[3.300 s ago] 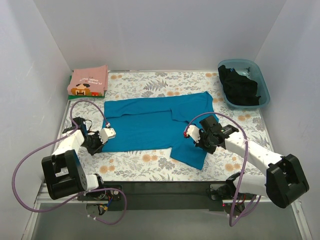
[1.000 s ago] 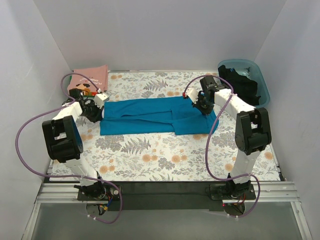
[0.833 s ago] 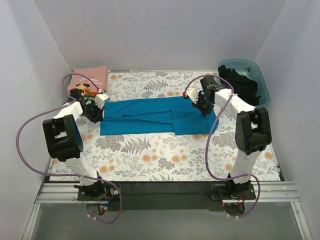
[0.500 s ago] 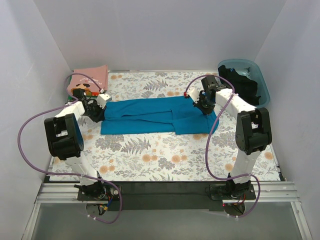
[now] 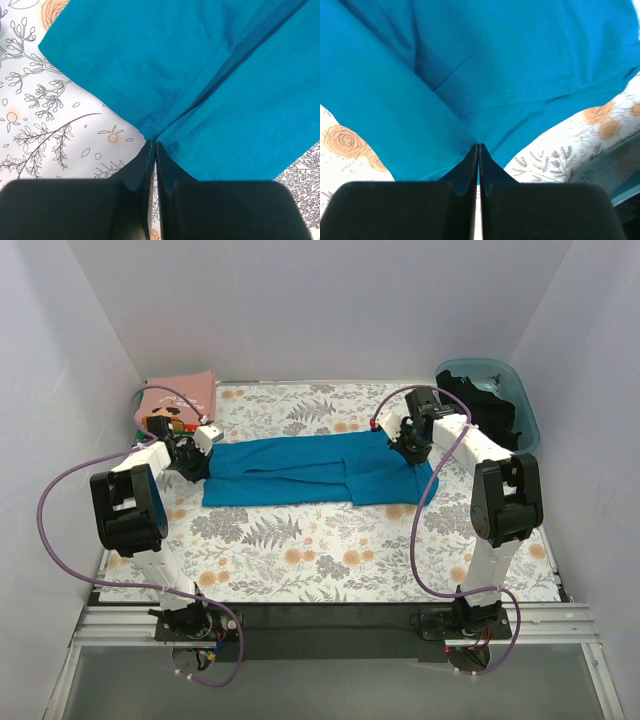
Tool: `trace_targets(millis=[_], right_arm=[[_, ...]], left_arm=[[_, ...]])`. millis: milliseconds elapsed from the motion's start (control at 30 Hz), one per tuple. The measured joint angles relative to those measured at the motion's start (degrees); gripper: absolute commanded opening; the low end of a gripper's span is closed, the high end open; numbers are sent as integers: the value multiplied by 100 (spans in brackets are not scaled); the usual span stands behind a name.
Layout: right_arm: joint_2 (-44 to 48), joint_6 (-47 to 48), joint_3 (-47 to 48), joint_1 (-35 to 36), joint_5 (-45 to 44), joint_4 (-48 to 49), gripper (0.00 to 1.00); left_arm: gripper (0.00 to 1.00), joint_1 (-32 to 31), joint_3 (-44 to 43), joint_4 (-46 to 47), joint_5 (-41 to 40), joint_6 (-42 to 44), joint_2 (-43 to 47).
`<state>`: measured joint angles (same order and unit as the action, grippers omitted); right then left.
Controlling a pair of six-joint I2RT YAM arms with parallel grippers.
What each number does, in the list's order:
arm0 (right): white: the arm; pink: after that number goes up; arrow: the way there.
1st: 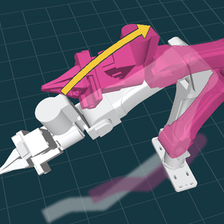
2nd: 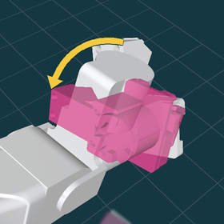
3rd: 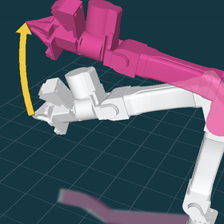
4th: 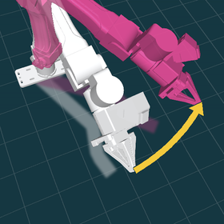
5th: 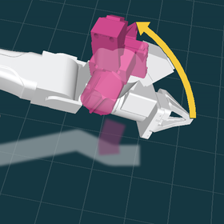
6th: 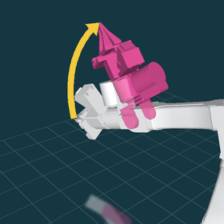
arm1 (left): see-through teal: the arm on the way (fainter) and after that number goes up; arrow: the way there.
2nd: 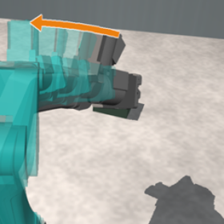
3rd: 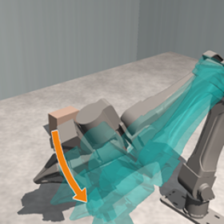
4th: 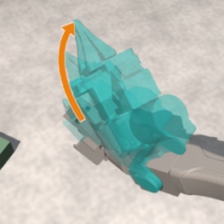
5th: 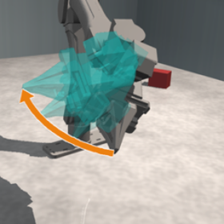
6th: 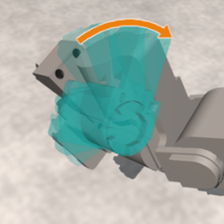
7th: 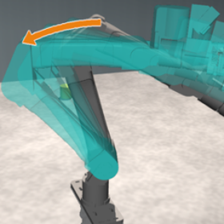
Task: Fold and stack the t-shirts
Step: Fold the tshirt
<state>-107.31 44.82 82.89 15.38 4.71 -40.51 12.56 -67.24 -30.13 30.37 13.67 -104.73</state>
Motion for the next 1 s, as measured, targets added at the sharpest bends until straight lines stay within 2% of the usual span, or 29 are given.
trace_targets(millis=[400, 1000], right_arm=[[-317, 24, 450, 0, 17, 2, 1], [-490, 87, 564, 0, -31, 0, 1]], left_arm=[[0, -2, 0, 66, 0, -2, 0], [0, 2, 0, 70, 90, 85, 33]])
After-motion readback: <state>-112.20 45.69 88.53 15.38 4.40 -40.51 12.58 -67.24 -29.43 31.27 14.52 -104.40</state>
